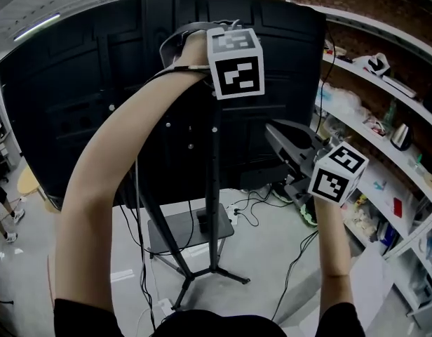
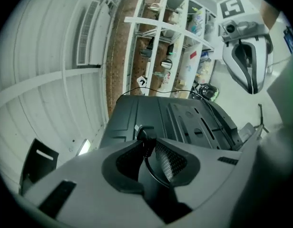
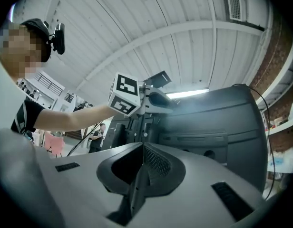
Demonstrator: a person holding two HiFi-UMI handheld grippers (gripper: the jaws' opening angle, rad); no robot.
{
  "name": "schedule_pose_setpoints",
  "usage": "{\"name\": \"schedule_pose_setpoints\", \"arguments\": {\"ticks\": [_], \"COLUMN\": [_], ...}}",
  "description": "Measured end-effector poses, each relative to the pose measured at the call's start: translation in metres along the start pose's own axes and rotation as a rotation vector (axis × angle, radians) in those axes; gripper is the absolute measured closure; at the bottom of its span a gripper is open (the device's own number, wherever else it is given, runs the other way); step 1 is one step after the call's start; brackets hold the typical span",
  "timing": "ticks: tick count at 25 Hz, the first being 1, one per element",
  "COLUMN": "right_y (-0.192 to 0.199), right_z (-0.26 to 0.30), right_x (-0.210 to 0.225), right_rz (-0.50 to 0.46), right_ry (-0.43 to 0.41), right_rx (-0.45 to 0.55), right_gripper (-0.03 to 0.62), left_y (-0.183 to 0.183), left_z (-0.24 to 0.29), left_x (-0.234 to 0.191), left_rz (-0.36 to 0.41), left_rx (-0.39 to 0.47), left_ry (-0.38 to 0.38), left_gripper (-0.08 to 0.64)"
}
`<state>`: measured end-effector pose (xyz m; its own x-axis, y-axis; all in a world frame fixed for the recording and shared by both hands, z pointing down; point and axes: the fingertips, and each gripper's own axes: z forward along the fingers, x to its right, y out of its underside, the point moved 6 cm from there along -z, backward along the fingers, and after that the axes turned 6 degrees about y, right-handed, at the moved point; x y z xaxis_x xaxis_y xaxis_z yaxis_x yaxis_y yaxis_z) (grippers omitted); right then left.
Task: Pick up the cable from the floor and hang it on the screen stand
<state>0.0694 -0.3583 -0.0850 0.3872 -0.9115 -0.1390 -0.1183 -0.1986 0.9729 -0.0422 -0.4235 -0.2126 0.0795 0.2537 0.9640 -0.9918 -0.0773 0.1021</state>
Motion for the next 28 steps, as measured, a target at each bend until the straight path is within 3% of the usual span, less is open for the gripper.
{"name": "schedule_pose_setpoints", "arguments": {"ticks": [14, 21, 25, 28], "right_y": [0.022, 0.034, 0.038, 0.043], "right_z": [-0.034, -0.04, -0.039, -0.038], "right_x": [0.018, 0.02, 0.014, 0.009], "right_rz": [0.051, 0.084, 0.078, 0.079], "right_ry": [0.093, 0.116, 0.118, 0.115], "right_rx": [-0.016, -0.019, -0.014, -0.016], "right_gripper": [0.568, 0.568, 0.568, 0.568], "left_y": [-0.029, -0.021, -0.014, -0.01], "left_z": [0.049, 0.054, 0.051, 0.05], "left_x": [0.113, 0.154, 0.166, 0.171], "left_rz": [0.683, 0.821, 0.831, 0.84], "left_rx": [-0.192, -0.276, -0.298, -0.32], "left_ry": [0.088, 0.146, 0.15, 0.107], "left_gripper": [0.472, 0.472, 0.472, 0.471]}}
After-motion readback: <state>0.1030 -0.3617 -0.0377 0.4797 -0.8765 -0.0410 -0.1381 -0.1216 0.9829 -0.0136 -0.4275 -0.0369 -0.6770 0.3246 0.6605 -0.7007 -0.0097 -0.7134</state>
